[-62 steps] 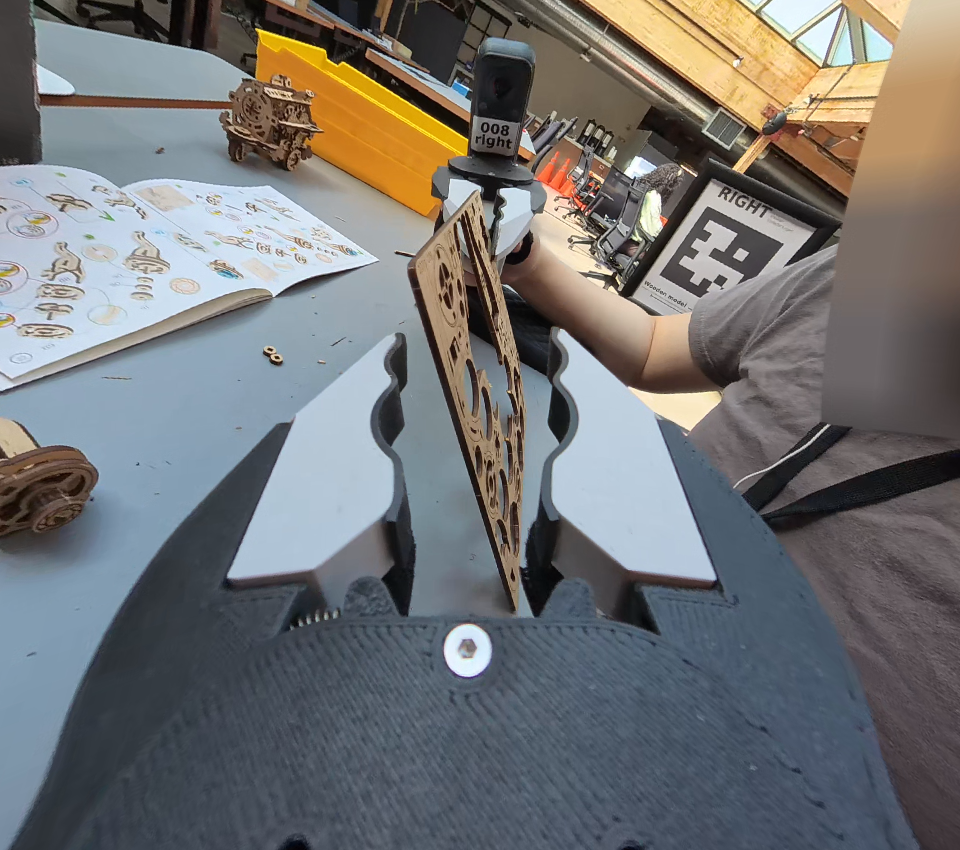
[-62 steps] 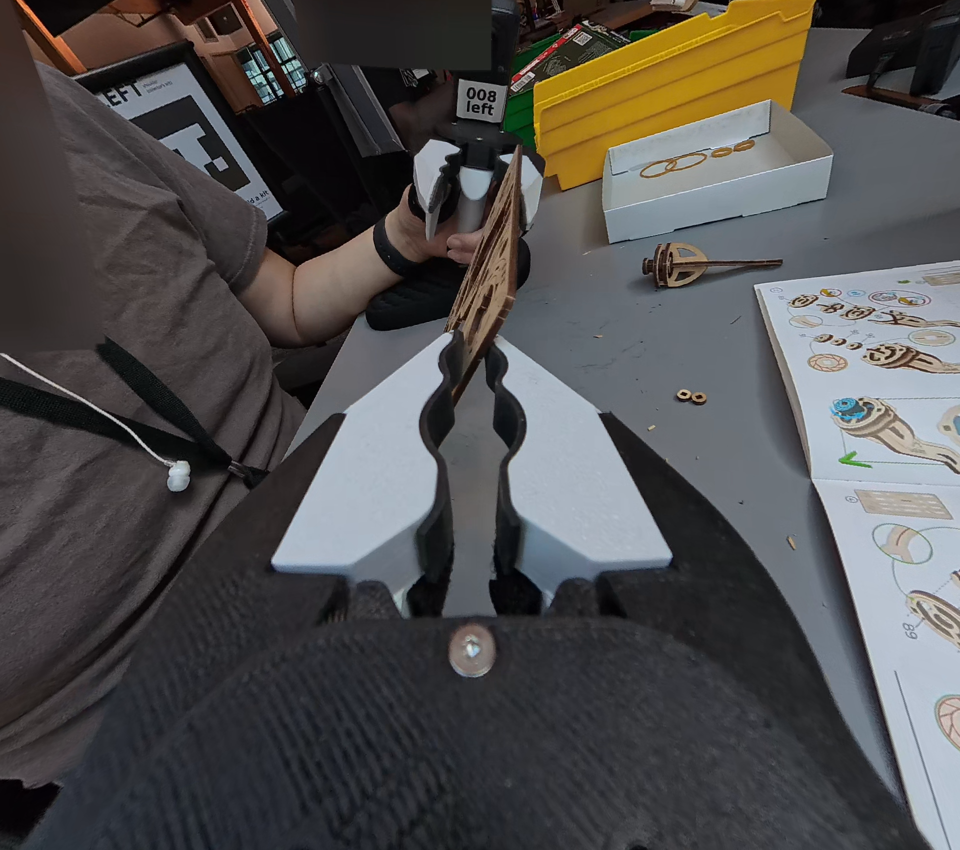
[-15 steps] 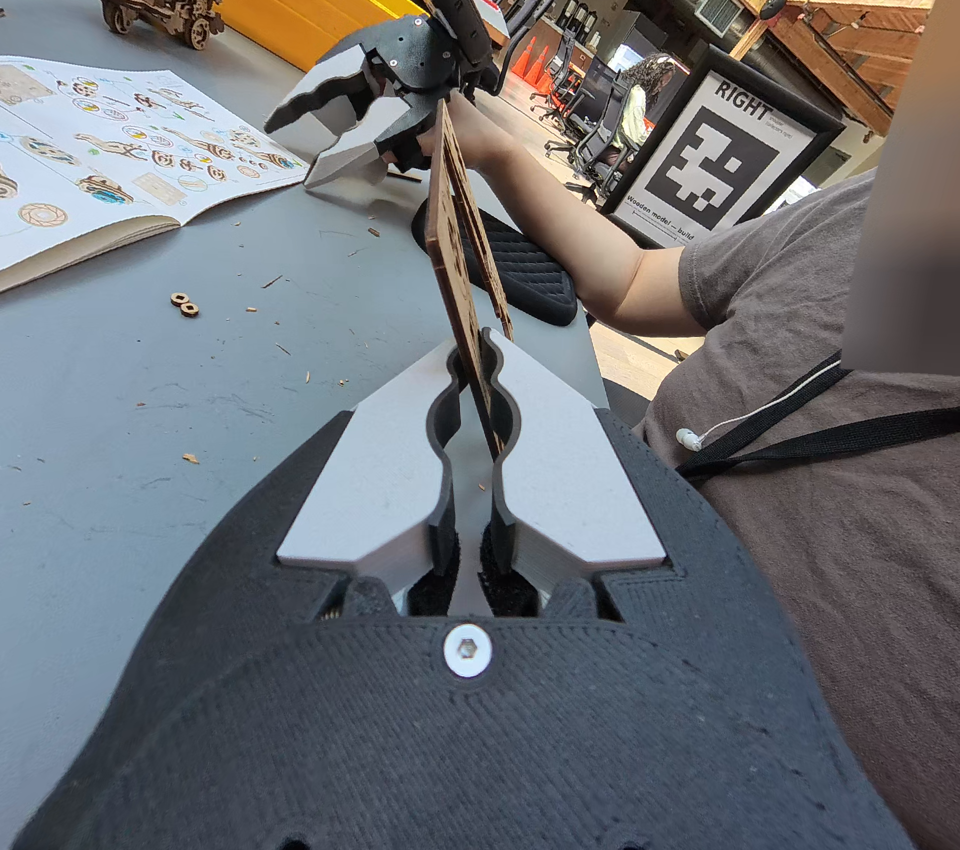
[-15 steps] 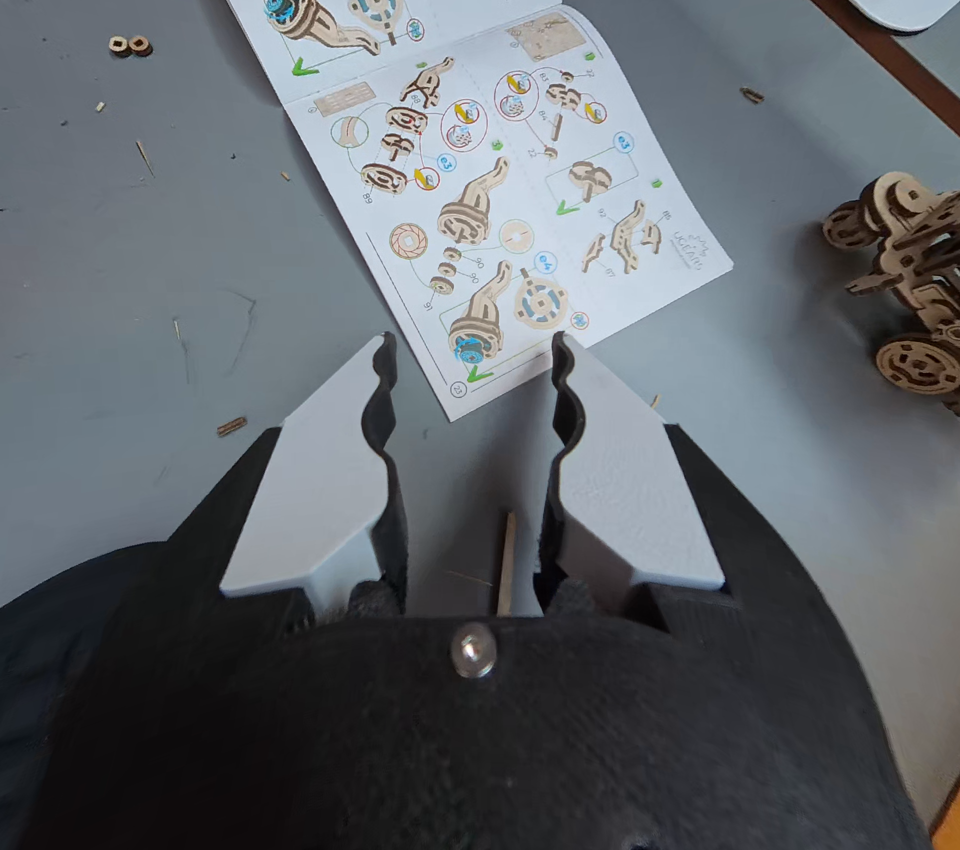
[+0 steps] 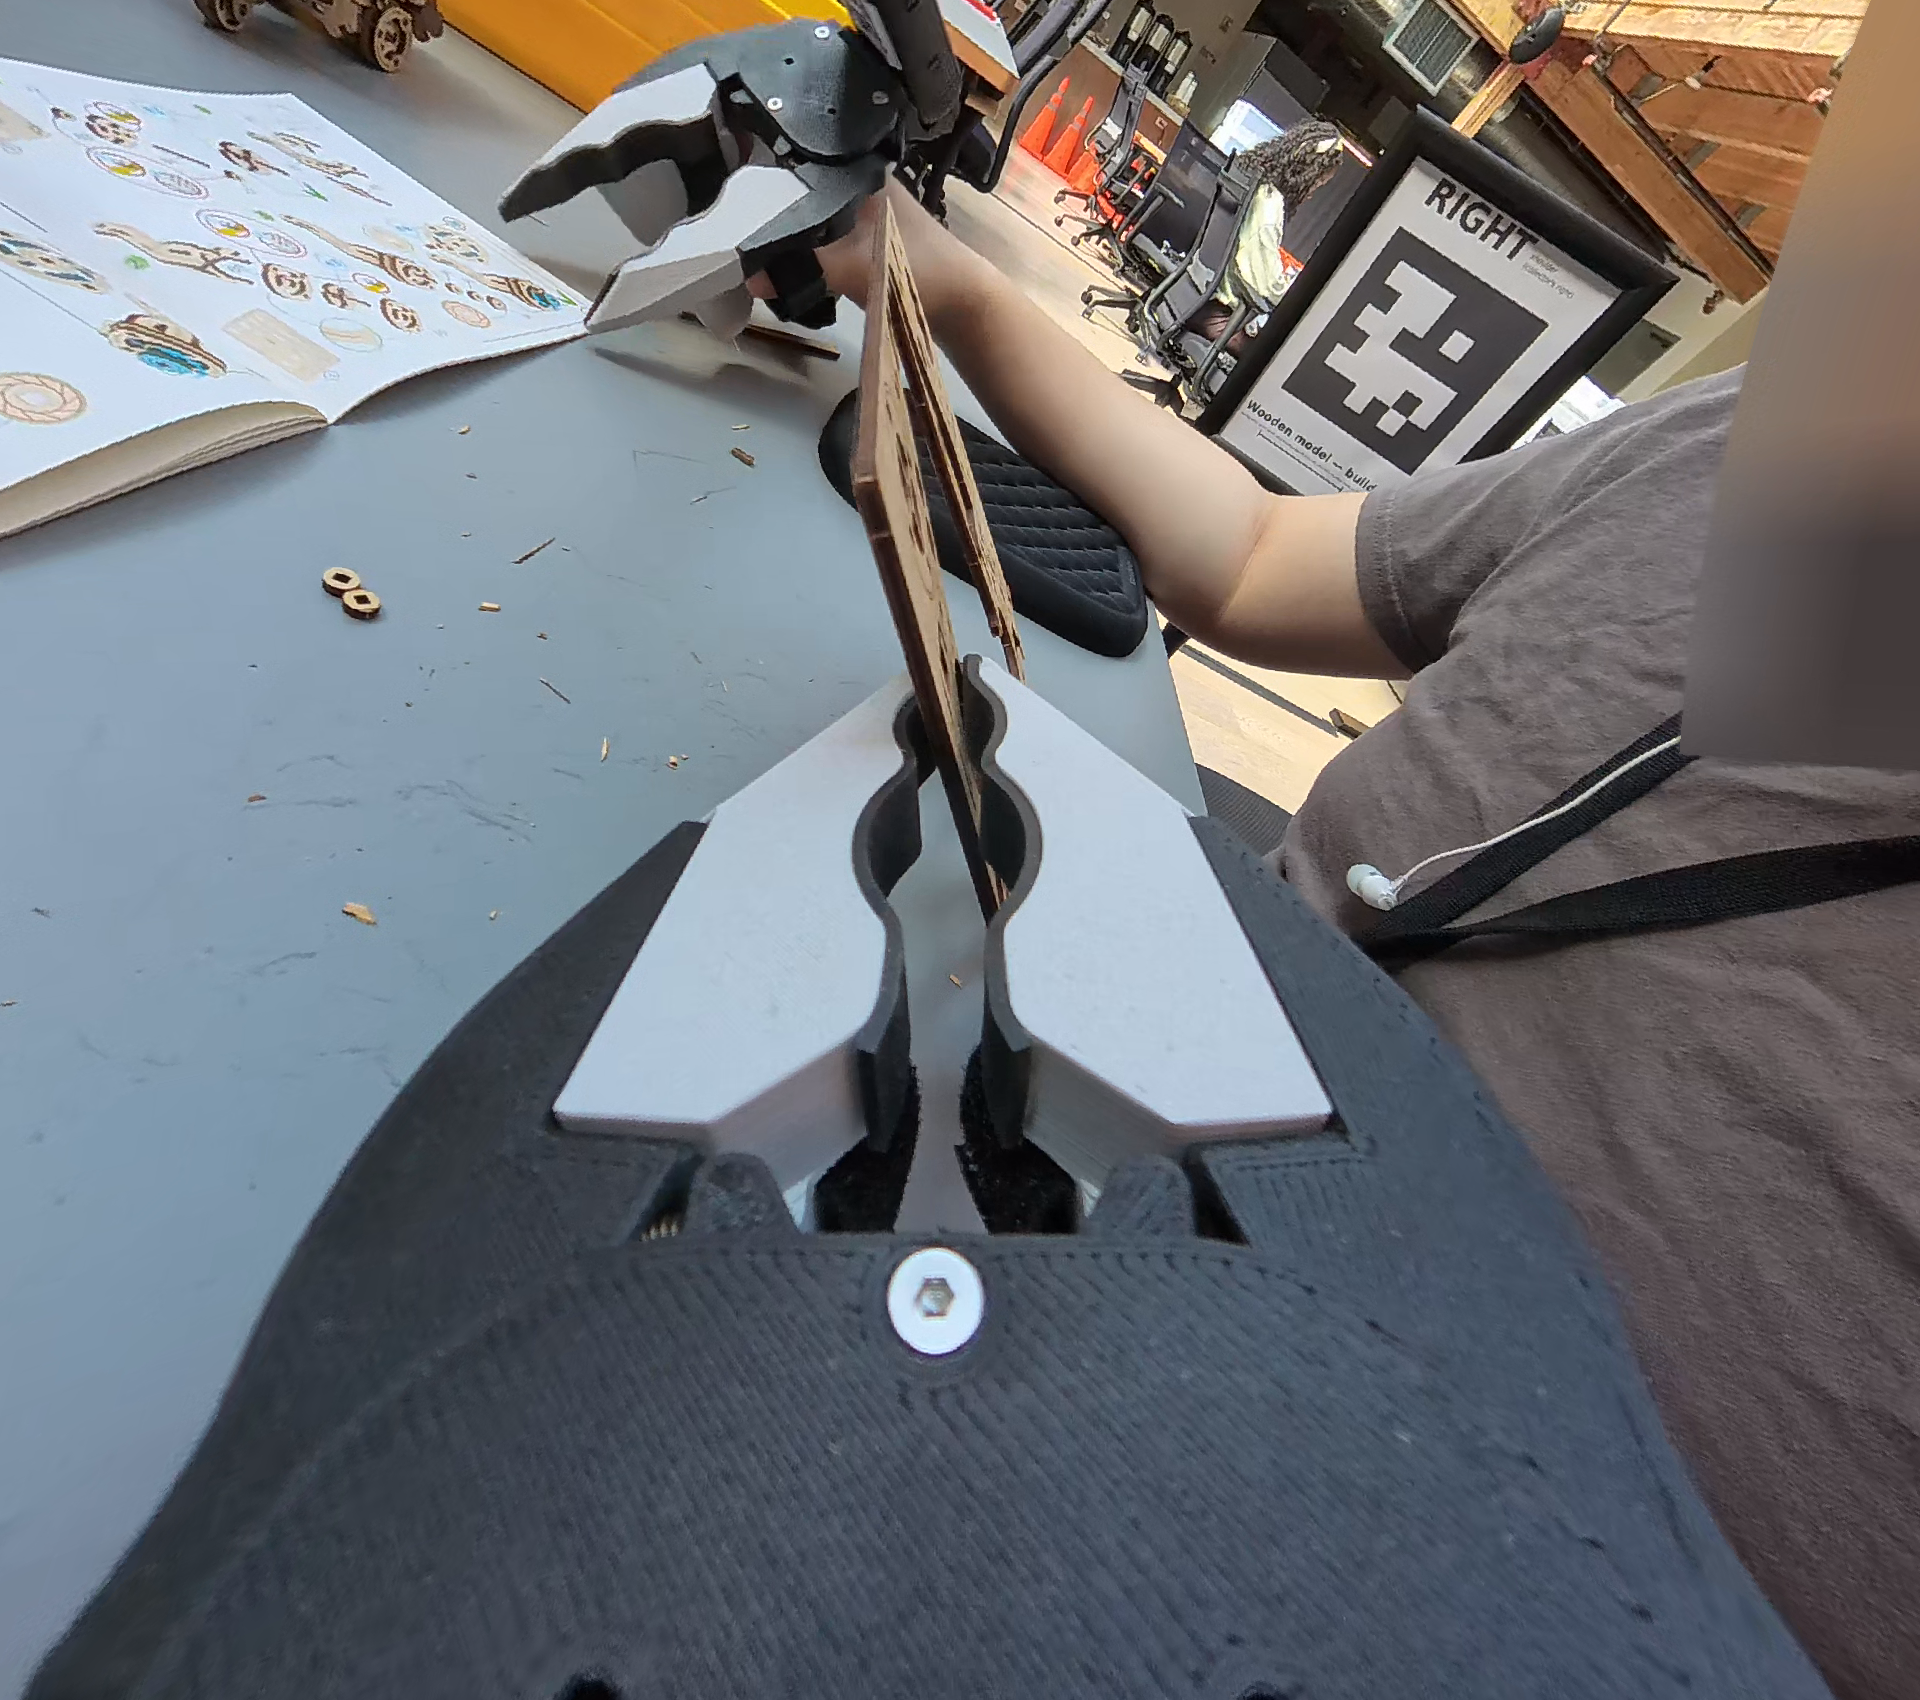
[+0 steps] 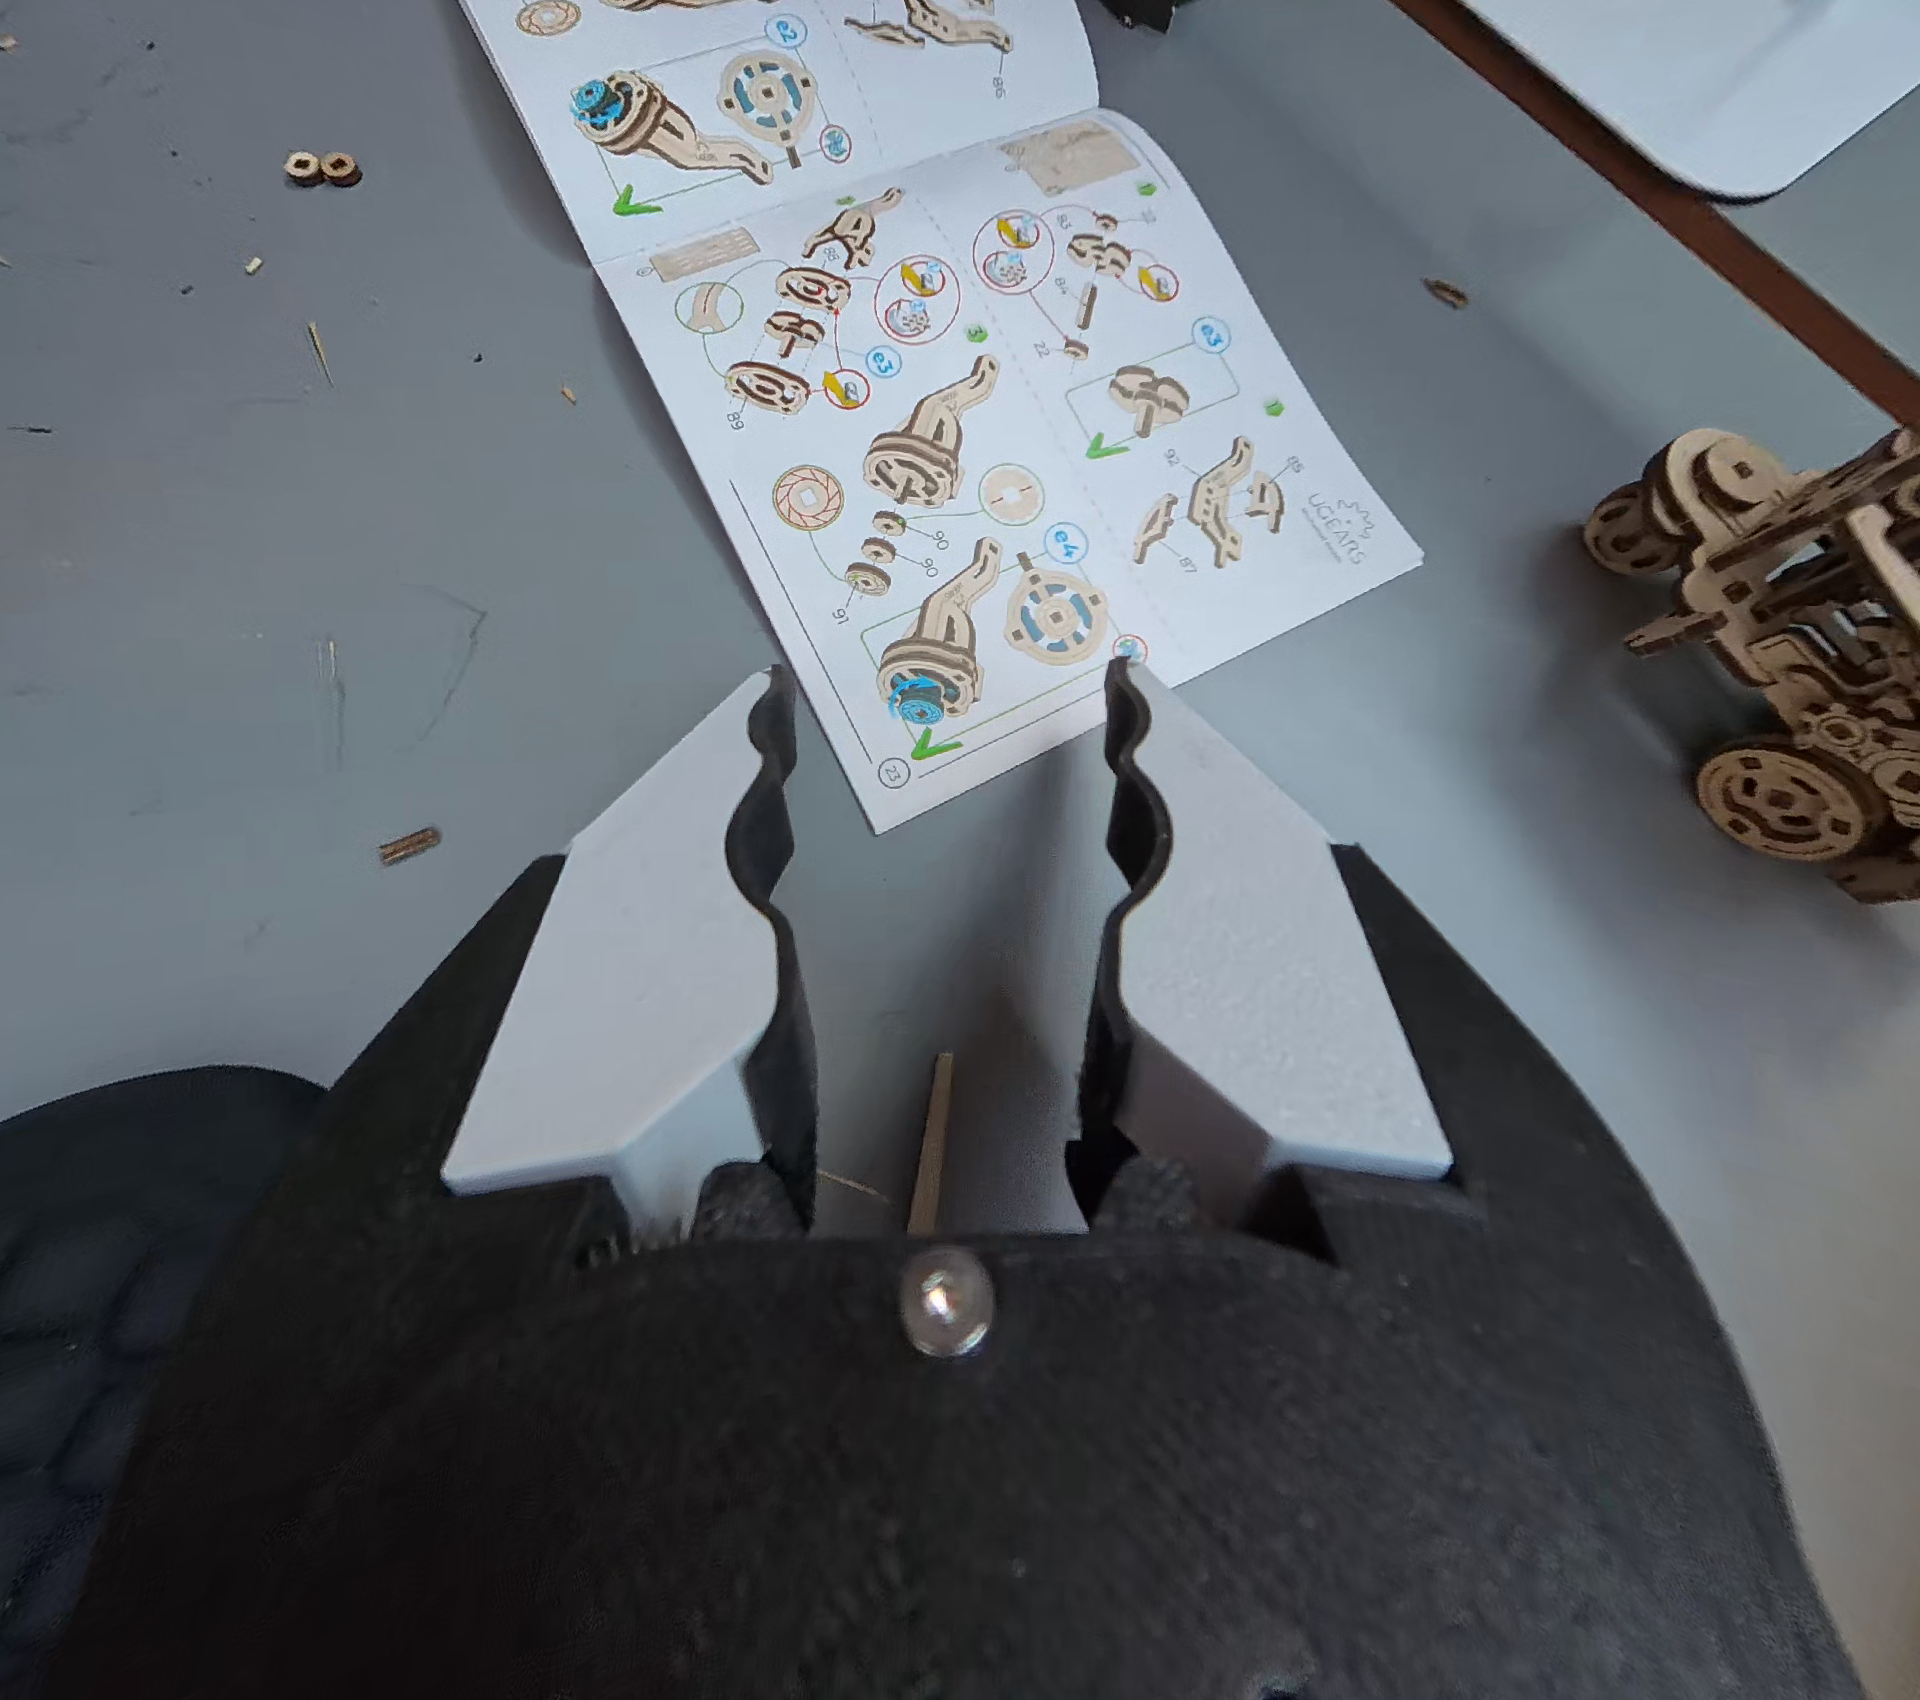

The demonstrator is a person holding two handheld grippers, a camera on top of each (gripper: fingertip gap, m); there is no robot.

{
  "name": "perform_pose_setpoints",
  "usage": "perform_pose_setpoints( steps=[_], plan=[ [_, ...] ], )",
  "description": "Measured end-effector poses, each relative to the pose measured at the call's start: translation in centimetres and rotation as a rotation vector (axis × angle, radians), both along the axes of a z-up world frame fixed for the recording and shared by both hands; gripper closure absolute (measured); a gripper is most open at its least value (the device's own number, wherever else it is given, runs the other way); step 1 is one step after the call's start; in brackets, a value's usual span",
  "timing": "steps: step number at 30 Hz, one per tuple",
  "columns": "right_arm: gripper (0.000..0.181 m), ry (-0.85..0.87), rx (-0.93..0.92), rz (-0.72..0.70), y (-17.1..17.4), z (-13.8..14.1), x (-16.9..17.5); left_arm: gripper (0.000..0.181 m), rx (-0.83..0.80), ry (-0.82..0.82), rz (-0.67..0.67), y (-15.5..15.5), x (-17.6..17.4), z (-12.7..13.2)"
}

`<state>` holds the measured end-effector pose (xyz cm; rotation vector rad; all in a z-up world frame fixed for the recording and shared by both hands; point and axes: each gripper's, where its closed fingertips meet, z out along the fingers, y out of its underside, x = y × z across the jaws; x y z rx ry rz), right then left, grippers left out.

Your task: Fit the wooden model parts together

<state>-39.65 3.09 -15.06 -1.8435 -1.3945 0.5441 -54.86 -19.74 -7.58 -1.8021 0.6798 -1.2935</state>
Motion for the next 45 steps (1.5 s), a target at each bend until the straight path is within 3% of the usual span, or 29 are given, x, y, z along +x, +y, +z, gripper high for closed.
perform_pose_setpoints(
  steps=[4, 7, 9, 15, 19, 23, 26, 34, 39, 45],
  plan=[
    [0.121, 0.209, -0.019, 0.044, -2.6, 5.2, -2.1, 0.18, -0.007, 0.001, 0.015, 0.2, -0.2, -0.1],
    [0.121, 0.401, -0.212, 0.193, -7.9, 9.3, -4.9, 0.18, -0.019, -0.008, 0.025, 0.4, -0.4, -0.1],
    [0.121, 0.428, -0.274, 0.296, -10.6, 10.2, -5.9, 0.18, -0.016, -0.019, 0.033, 0.5, -0.6, 0.1],
    [0.131, 0.423, -0.482, 0.398, -13.4, 8.7, -7.4, 0.18, -0.008, -0.028, 0.053, 0.8, -1.1, 0.3],
    [0.153, 0.453, -0.696, 0.503, -15.8, 8.1, -8.5, 0.18, -0.014, -0.029, 0.059, 1.0, -1.2, 0.1],
    [0.158, 0.396, -0.731, 0.53, -16.9, 6.2, -9.4, 0.18, -0.029, -0.047, 0.08, 1.5, -1.7, 0.1],
    [0.177, 0.389, -0.776, 0.595, -18.0, 6.3, -9.3, 0.18, -0.03, -0.051, 0.089, 1.6, -1.8, 0.1],
    [0.179, 0.418, -0.789, 0.583, -17.4, 6.6, -9.0, 0.169, -0.072, -0.113, 0.092, 1.8, -2.1, 0.4],
    [0.178, 0.414, -0.763, 0.569, -17.1, 6.4, -9.1, 0.181, -0.083, -0.109, 0.112, 2.1, -2.4, 0.2],
    [0.177, 0.41, -0.76, 0.56, -17.0, 6.2, -9.2, 0.181, -0.13, -0.131, 0.113, 2.2, -2.6, -0.1]
  ],
)
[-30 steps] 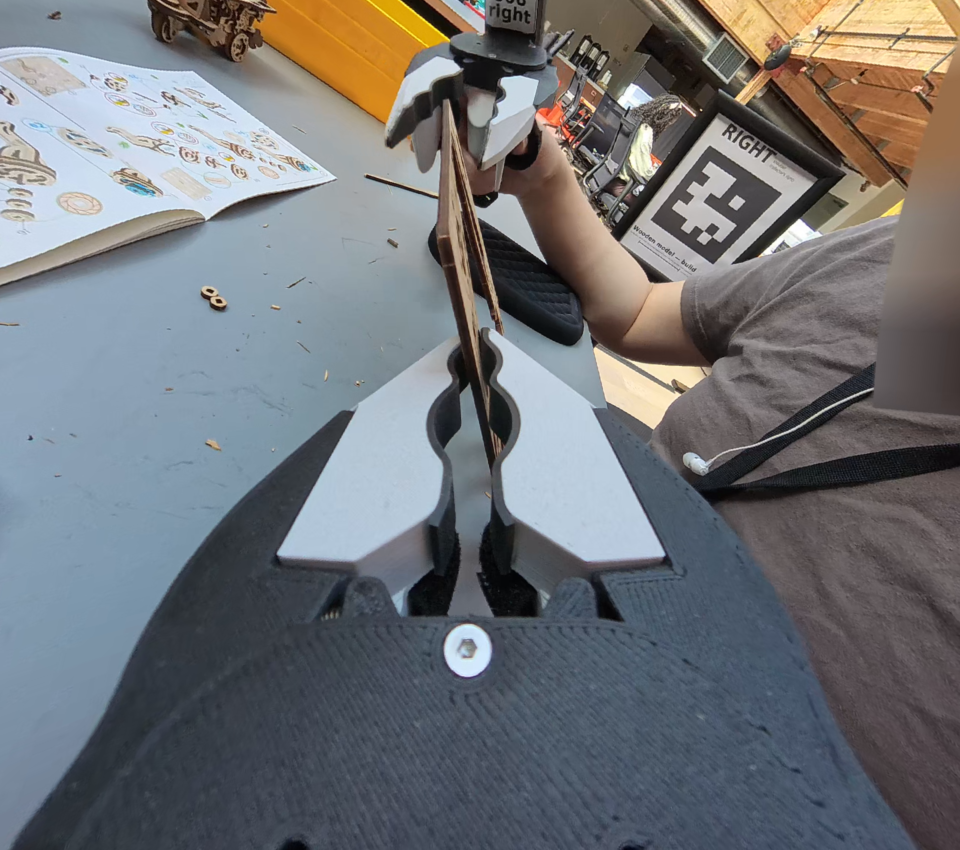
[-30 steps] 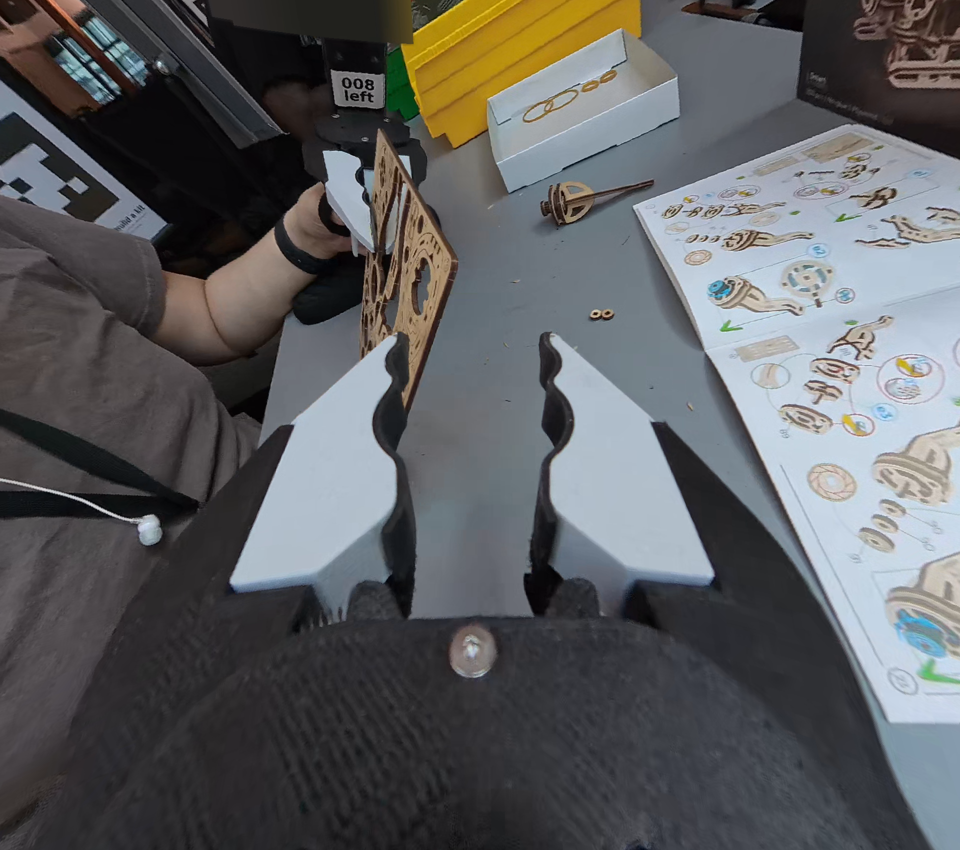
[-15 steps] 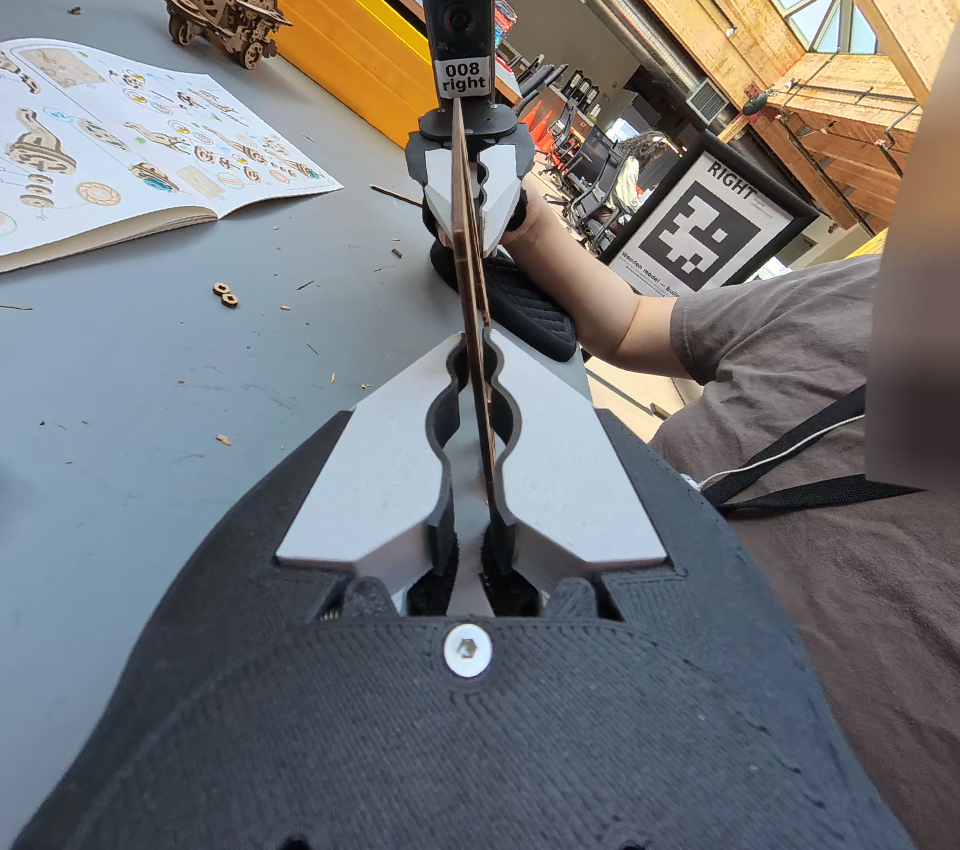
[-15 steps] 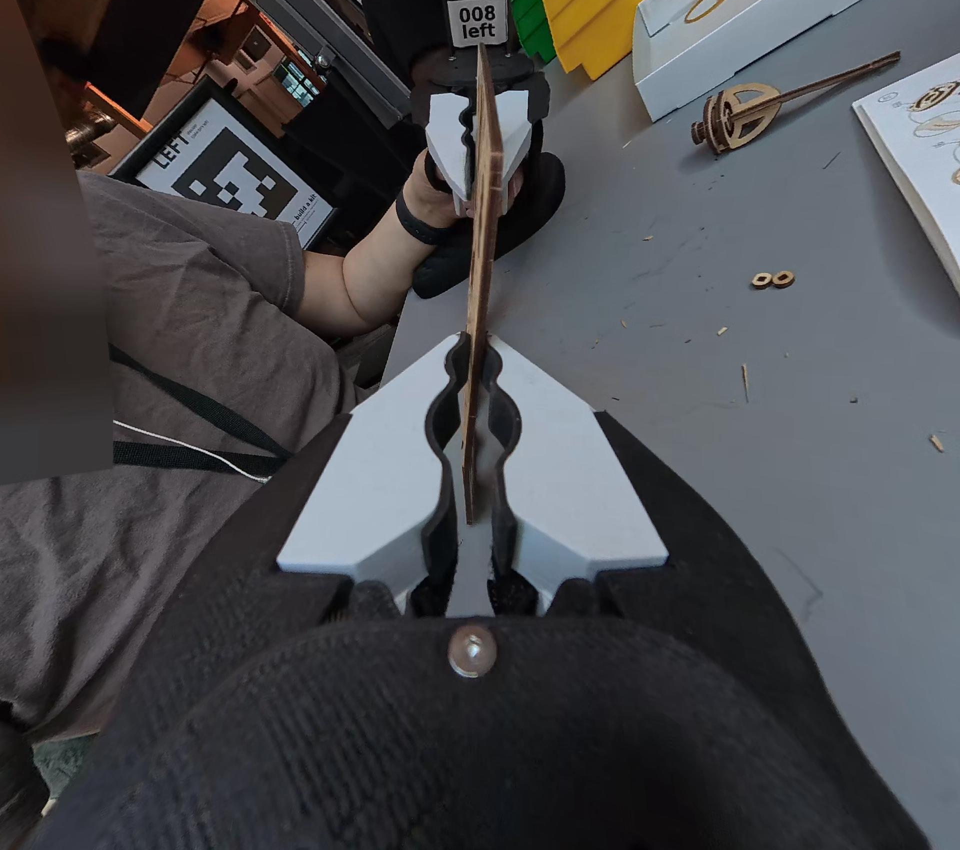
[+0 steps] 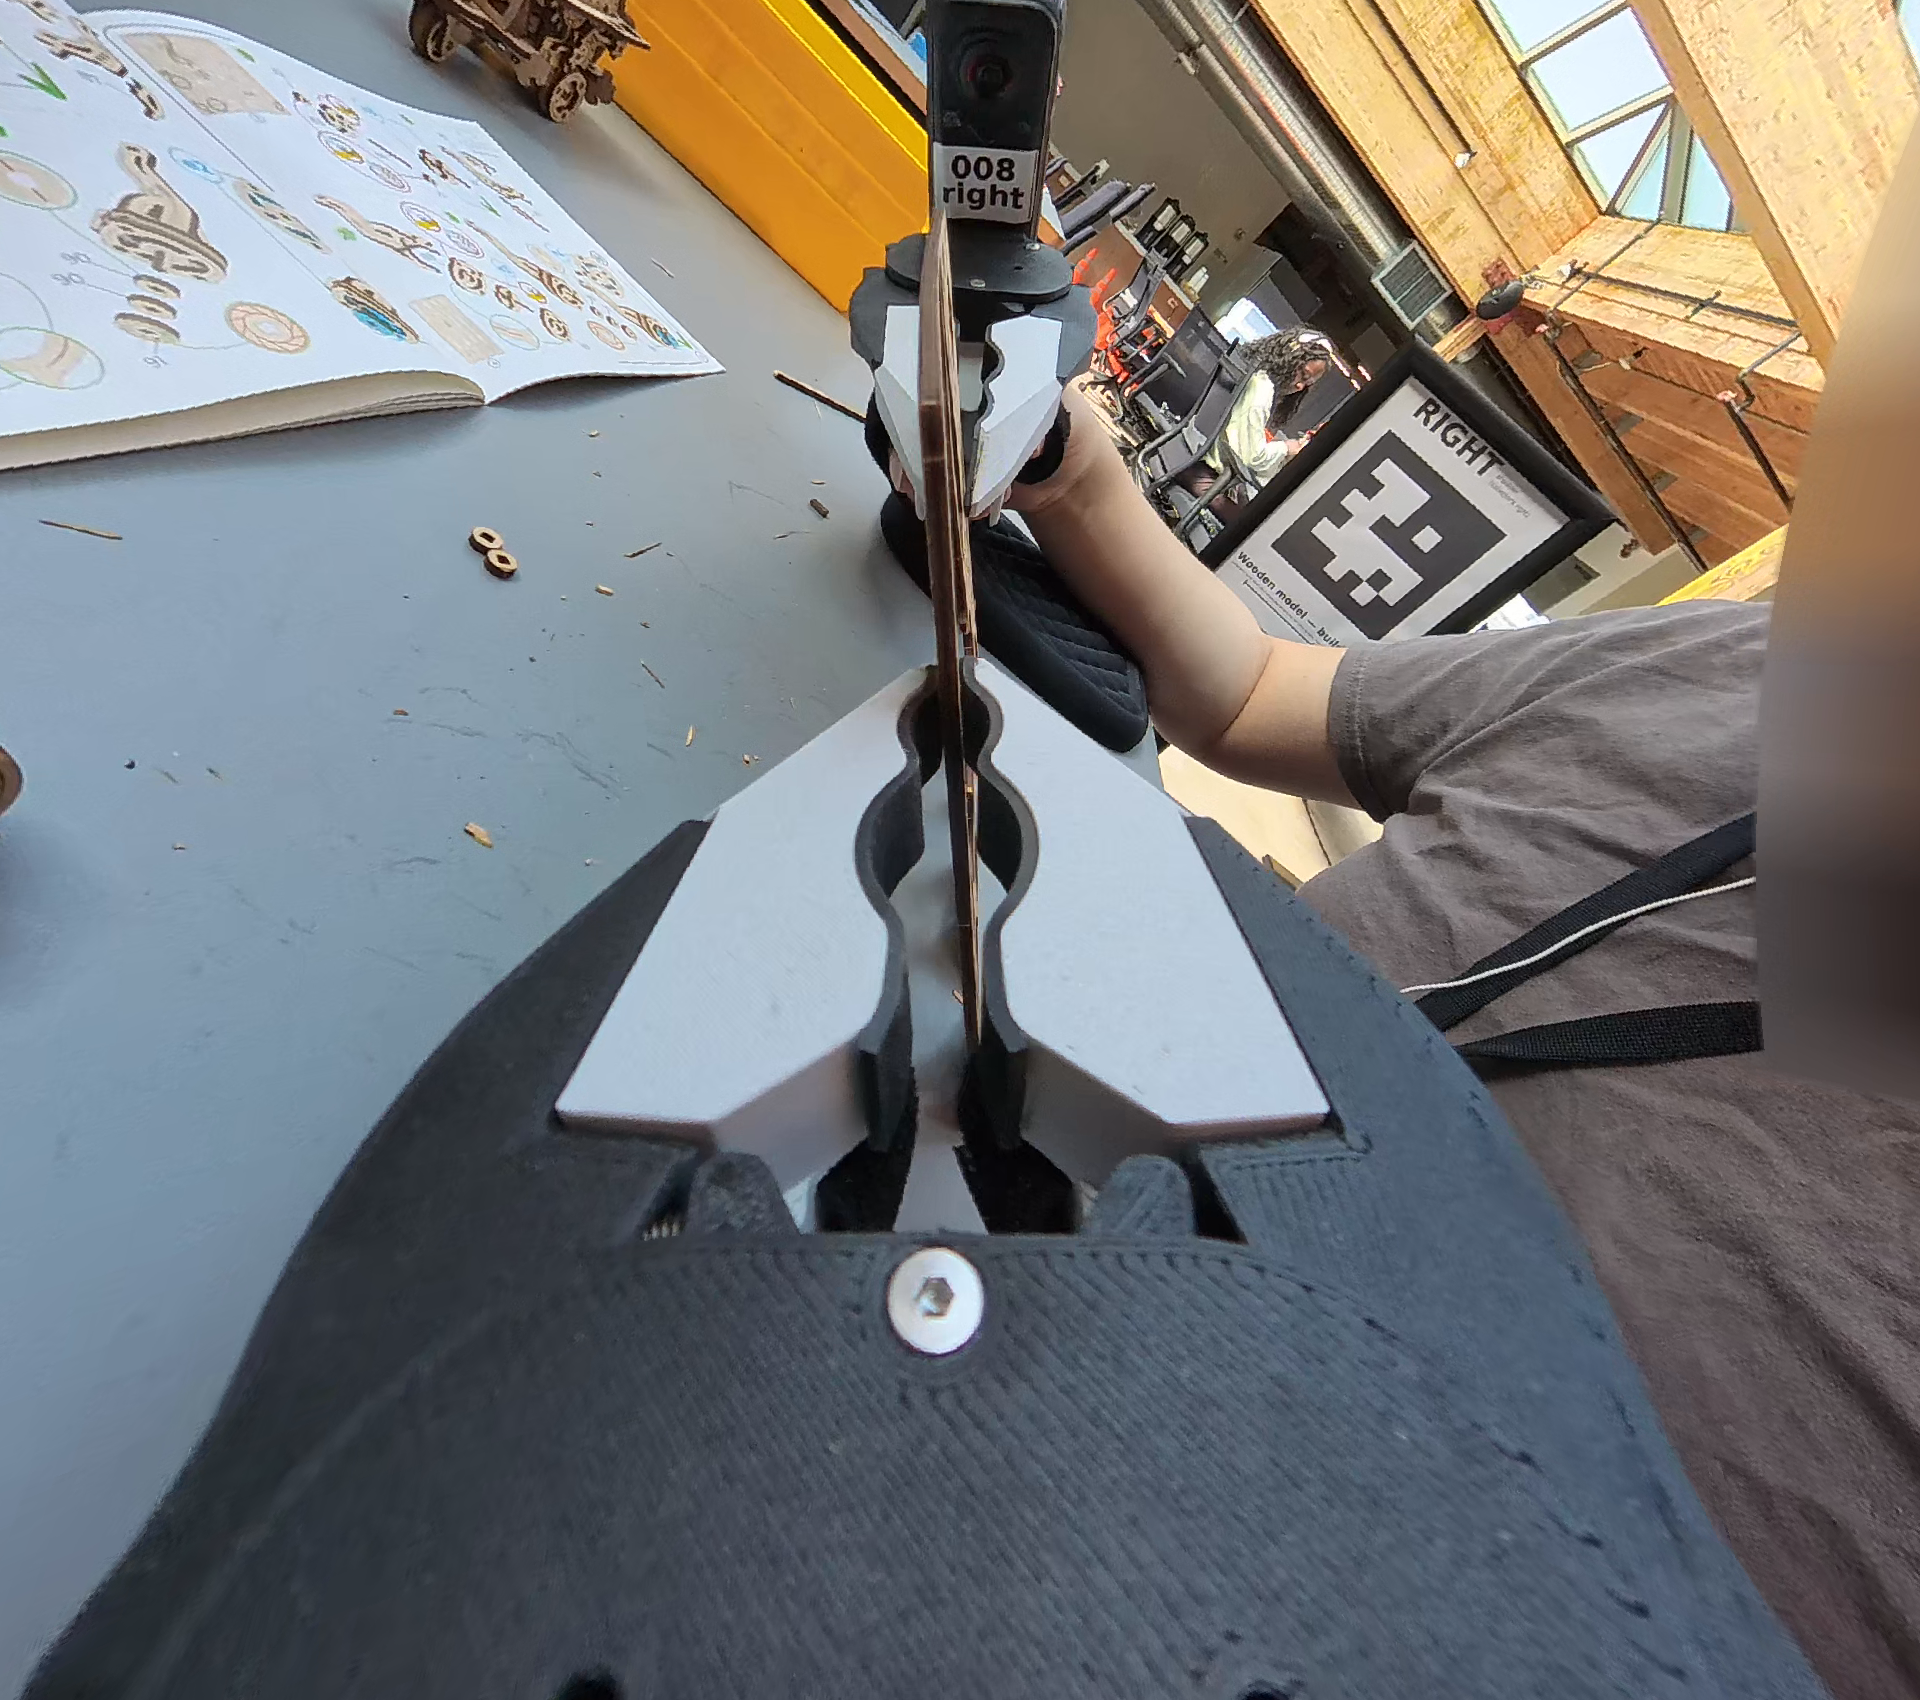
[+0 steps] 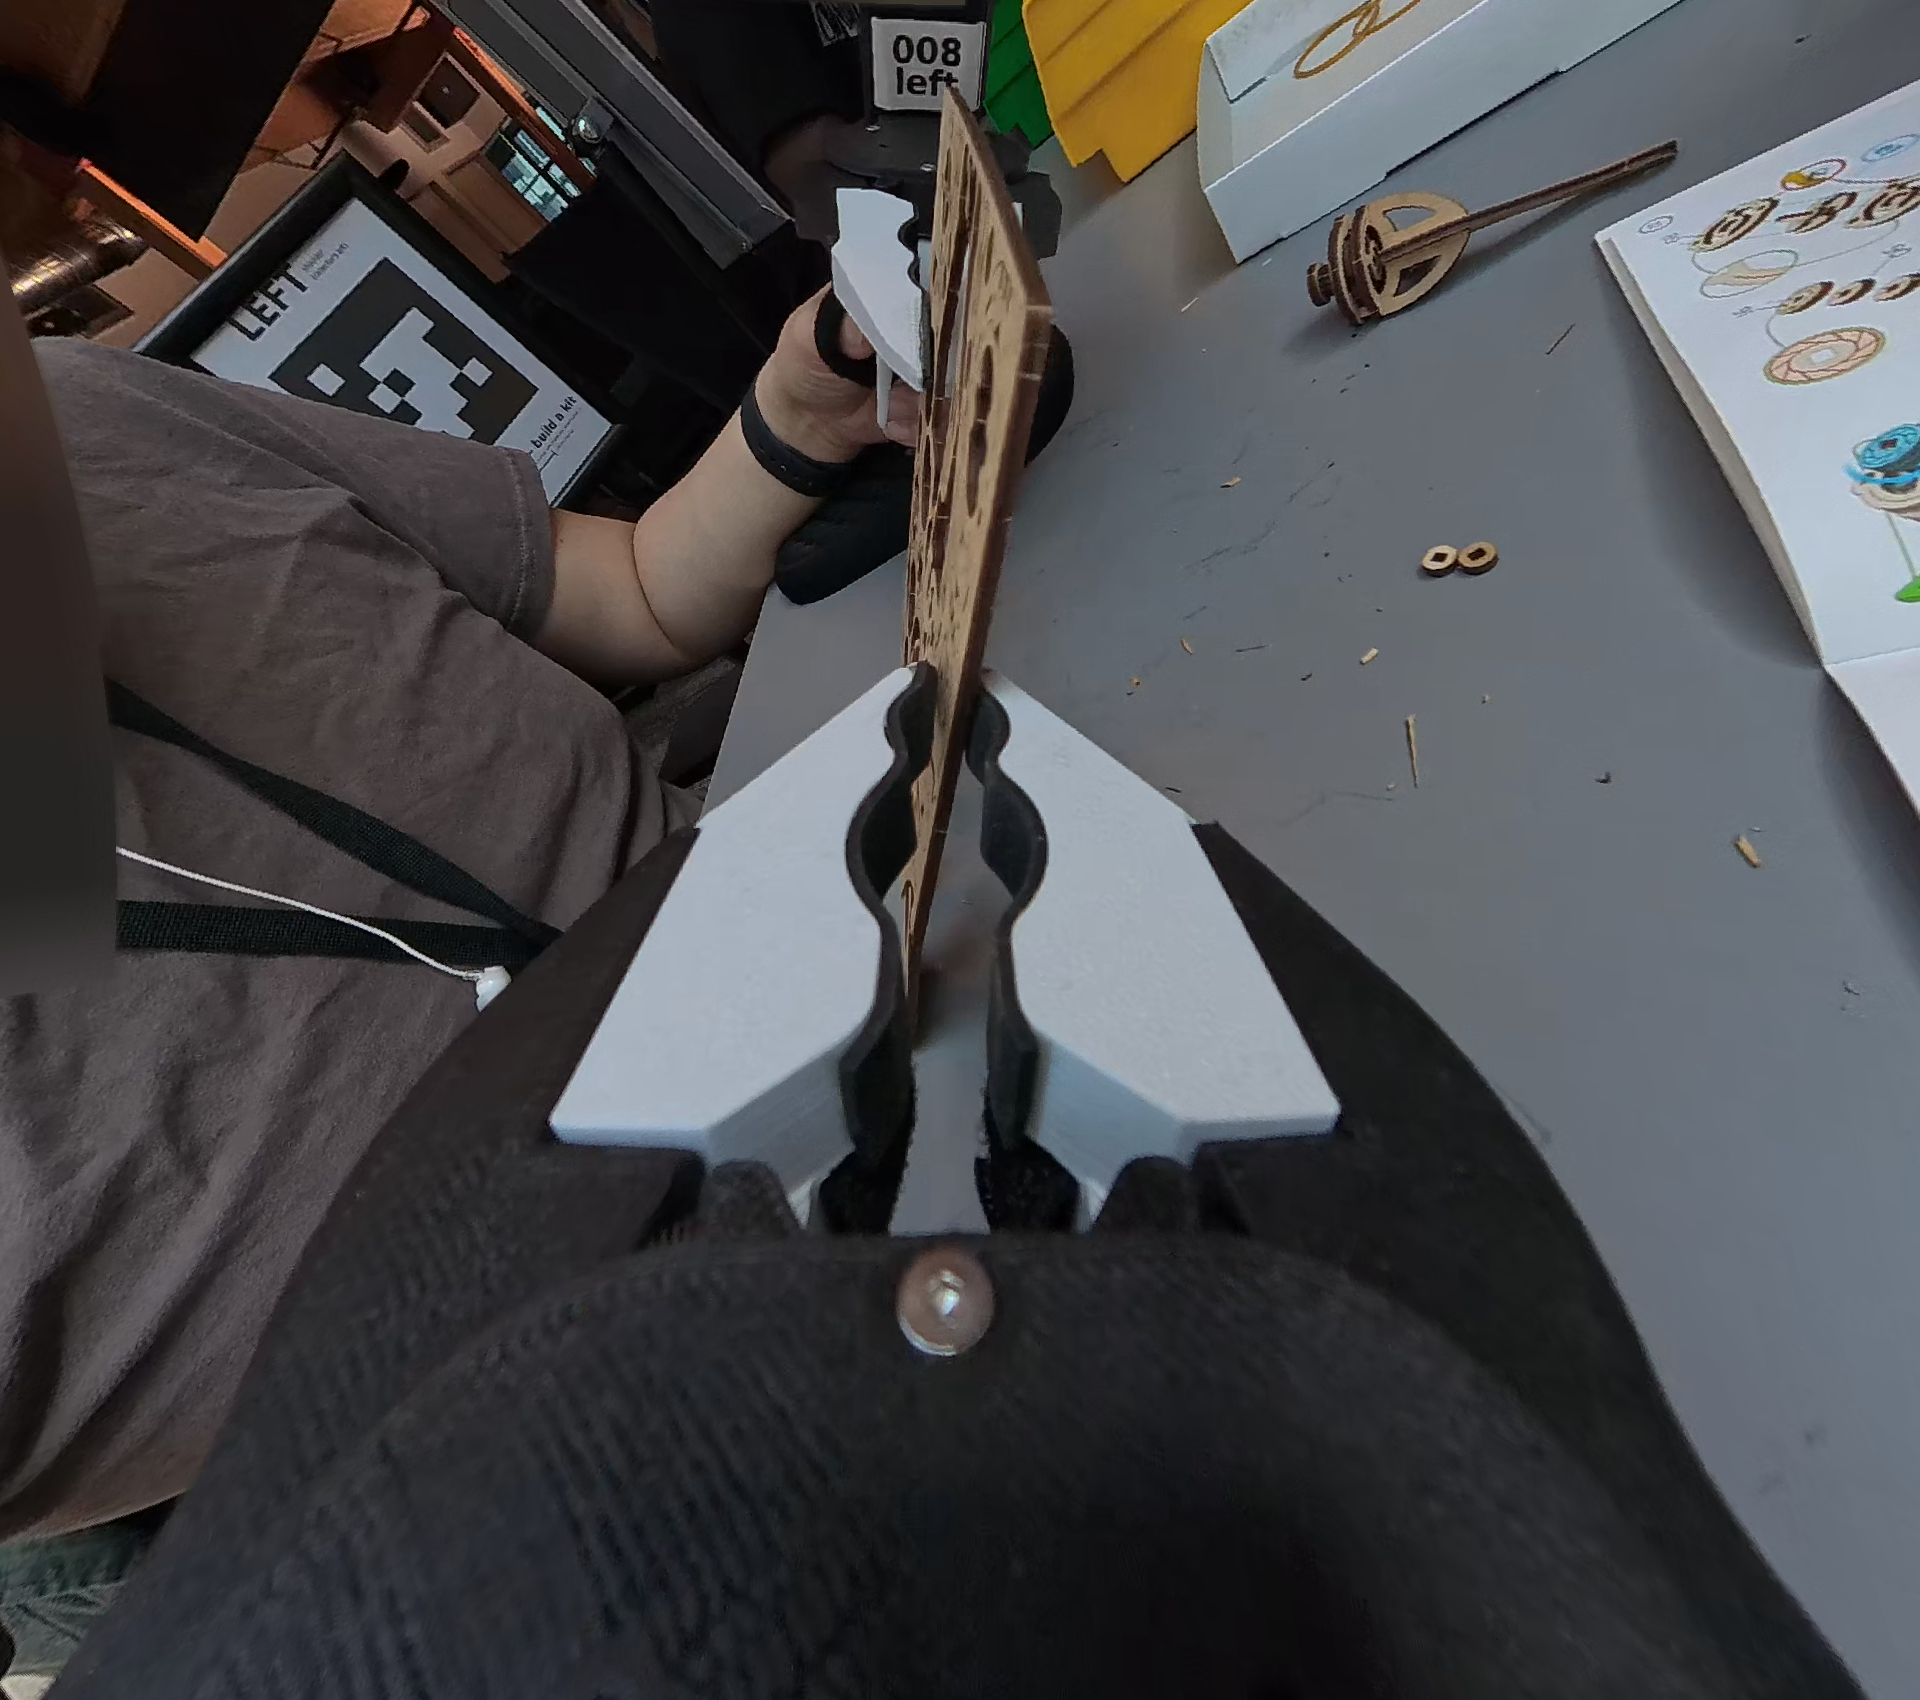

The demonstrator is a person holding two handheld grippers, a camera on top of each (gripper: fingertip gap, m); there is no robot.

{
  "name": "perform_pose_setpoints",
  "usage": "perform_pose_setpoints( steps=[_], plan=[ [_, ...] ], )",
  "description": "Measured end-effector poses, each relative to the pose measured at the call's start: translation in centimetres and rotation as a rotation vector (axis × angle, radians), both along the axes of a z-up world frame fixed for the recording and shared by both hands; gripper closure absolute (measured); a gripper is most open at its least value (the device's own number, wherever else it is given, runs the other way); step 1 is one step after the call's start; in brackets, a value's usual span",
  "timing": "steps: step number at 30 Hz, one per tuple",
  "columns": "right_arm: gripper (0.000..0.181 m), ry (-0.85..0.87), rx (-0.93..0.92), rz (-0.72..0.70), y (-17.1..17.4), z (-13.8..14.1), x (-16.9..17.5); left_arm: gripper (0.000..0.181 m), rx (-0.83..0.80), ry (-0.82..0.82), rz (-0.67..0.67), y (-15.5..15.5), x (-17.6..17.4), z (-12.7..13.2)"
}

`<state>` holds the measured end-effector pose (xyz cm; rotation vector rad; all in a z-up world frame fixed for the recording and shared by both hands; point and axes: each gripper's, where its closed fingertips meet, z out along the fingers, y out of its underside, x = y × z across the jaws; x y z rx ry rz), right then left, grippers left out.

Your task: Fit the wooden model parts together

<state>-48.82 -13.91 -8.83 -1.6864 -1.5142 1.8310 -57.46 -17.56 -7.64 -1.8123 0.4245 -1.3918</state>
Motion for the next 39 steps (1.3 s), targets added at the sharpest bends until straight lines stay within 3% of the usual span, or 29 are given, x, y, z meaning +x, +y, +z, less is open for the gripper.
perform_pose_setpoints(
  steps=[14, 17, 21, 23, 28, 30, 33, 36, 39],
  plan=[
    [0.177, 0.026, 0.039, 0.003, 0.1, 0.1, 0.1, 0.17, -0.076, -0.035, -0.054, -0.5, 0.5, -0.4],
    [0.178, 0.035, 0.023, -0.014, 0.4, 0.3, 0.1, 0.164, -0.012, -0.051, 0.034, 0.3, -0.8, 0.7],
    [0.178, 0.05, 0.027, -0.042, 1.4, 0.3, 0.4, 0.155, 0.21, 0.078, 0.338, 2.0, -5.2, 3.1],
    [0.178, 0.078, 0.039, -0.044, 1.6, 0.7, 0.6, 0.154, 0.312, 0.128, 0.4, 1.0, -4.9, 5.0],
    [0.179, 0.112, 0.097, 0.034, 1.4, 1.7, 1.9, 0.161, 0.317, 0.293, 0.218, -0.7, 1.6, 6.0],
    [0.179, 0.09, 0.124, 0.067, 1.6, 2.1, 2.2, 0.148, 0.33, 0.36, 0.187, 0.4, 2.1, 8.0],
    [0.18, 0.075, 0.166, 0.15, 1.0, 3.2, 2.3, 0.113, 0.305, 0.551, 0.053, 2.6, 3.3, 9.3],
    [0.18, 0.025, 0.226, 0.262, 0.1, 3.8, 2.0, 0.106, 0.165, 0.602, -0.14, 4.2, 5.5, 9.4],
    [0.179, -0.015, 0.242, 0.334, -0.4, 4.9, 1.1, 0.111, -0.031, 0.594, -0.324, 4.1, 7.5, 9.0]
  ],
)
